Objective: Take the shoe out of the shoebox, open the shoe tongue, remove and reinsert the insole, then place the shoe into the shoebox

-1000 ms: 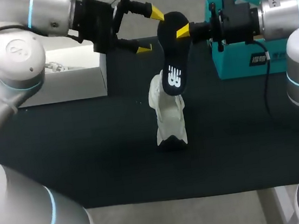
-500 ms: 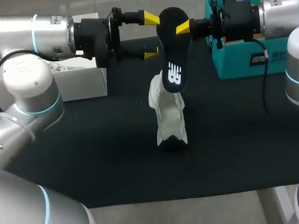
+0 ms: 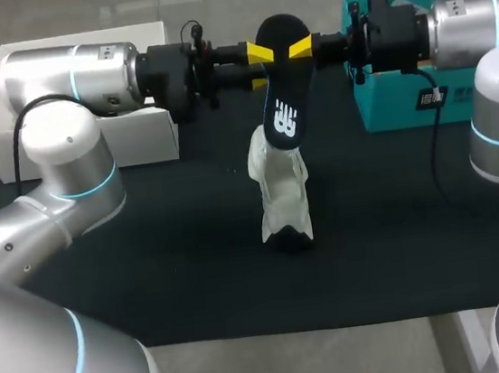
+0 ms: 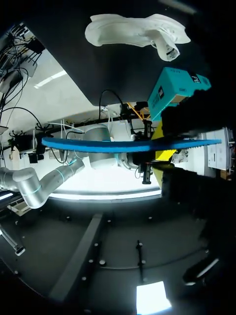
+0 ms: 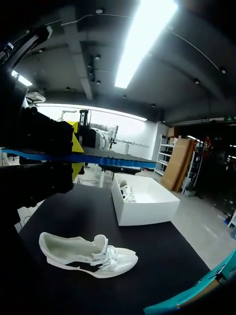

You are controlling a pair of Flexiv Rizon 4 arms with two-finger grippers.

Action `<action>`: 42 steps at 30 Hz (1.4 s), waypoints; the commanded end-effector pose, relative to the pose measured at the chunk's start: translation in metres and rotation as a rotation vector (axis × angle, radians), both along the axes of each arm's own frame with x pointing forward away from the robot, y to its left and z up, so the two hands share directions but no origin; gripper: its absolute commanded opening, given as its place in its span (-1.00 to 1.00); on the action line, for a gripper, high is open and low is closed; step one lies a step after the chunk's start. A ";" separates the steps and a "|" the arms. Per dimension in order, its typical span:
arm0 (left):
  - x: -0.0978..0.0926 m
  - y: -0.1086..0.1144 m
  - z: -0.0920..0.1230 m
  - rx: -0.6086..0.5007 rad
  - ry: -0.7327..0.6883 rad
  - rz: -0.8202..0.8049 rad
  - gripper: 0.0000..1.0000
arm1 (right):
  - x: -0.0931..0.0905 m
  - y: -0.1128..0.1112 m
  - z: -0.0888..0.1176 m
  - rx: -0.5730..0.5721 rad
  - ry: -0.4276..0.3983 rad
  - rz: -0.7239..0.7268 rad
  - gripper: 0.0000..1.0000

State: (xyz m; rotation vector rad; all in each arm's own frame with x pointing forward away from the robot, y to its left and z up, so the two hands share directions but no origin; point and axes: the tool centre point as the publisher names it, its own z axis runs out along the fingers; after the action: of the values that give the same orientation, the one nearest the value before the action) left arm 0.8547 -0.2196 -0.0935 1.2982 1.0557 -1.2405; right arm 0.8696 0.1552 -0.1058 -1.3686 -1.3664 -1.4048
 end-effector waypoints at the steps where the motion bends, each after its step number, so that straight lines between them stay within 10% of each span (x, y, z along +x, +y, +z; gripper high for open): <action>1: 0.003 -0.005 0.000 0.006 -0.005 -0.008 -0.52 | -0.001 0.004 -0.002 0.003 -0.002 -0.005 -1.00; 22: 0.002 -0.010 -0.007 0.040 0.001 -0.002 -0.56 | -0.005 0.006 0.002 0.004 -0.014 -0.007 -1.00; 29: 0.000 -0.008 -0.009 0.053 0.008 0.005 -1.00 | -0.004 0.007 0.003 0.005 -0.017 -0.001 -1.00; 39: -0.002 -0.010 -0.012 0.071 0.025 0.007 -1.00 | -0.005 0.007 0.004 0.004 -0.013 -0.001 -1.00; 40: -0.003 -0.010 -0.012 0.073 0.027 0.006 -1.00 | -0.005 0.007 0.003 0.004 -0.013 -0.004 -0.83; 42: -0.004 -0.010 -0.013 0.077 0.033 0.005 -1.00 | -0.005 0.006 0.002 0.007 -0.011 -0.012 0.76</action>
State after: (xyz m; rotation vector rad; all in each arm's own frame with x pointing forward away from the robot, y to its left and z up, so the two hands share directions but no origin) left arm 0.8527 -0.2281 -0.1060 1.3389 1.1354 -1.2351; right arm 0.8651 0.1593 -0.1020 -1.3637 -1.3668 -1.4193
